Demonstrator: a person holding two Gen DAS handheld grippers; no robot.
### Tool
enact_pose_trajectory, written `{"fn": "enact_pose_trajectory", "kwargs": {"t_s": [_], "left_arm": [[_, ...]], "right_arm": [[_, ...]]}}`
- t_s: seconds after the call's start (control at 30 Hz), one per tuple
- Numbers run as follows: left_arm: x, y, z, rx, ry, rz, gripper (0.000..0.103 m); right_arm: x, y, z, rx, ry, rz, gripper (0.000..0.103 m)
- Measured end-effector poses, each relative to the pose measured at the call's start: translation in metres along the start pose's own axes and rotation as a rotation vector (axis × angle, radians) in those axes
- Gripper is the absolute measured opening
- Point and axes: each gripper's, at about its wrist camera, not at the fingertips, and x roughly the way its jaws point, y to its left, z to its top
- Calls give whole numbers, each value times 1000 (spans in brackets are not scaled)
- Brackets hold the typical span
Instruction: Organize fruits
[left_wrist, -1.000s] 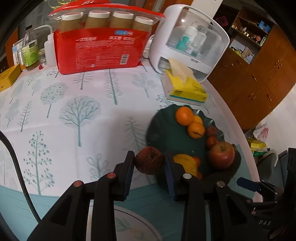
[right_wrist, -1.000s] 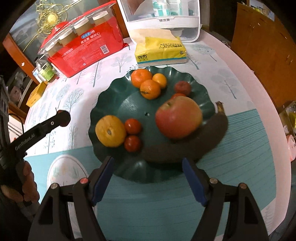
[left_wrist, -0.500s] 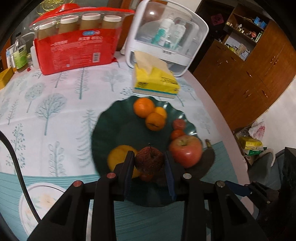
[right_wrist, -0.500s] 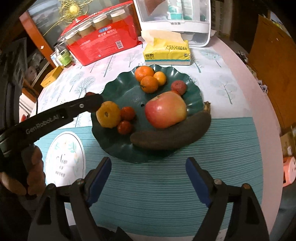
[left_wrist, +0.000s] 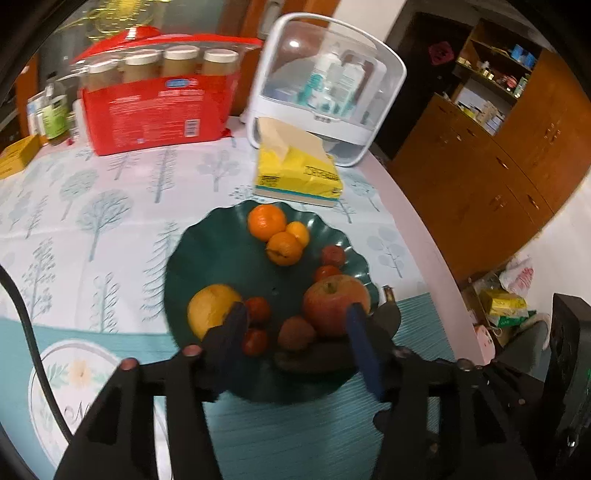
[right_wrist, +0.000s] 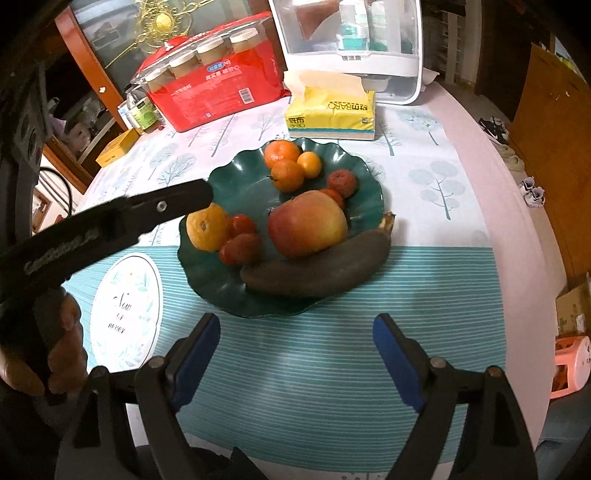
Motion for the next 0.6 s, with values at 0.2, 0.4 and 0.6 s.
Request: {"fn": "enact_pose_trajectory", "kwargs": {"t_s": [0.2,0.4,0.6], "left_arm": [[-27,25,-33,-96,38,97,72],[-59,58,-69,-170,70,189,73],[-92,86,-91,-202,77,225,76]], "right_arm": [[2,9,-7,-9,5,40,87],[2,24,-18,-28,15,49,88],[-5,50,-33,-31,31,54,89]]}}
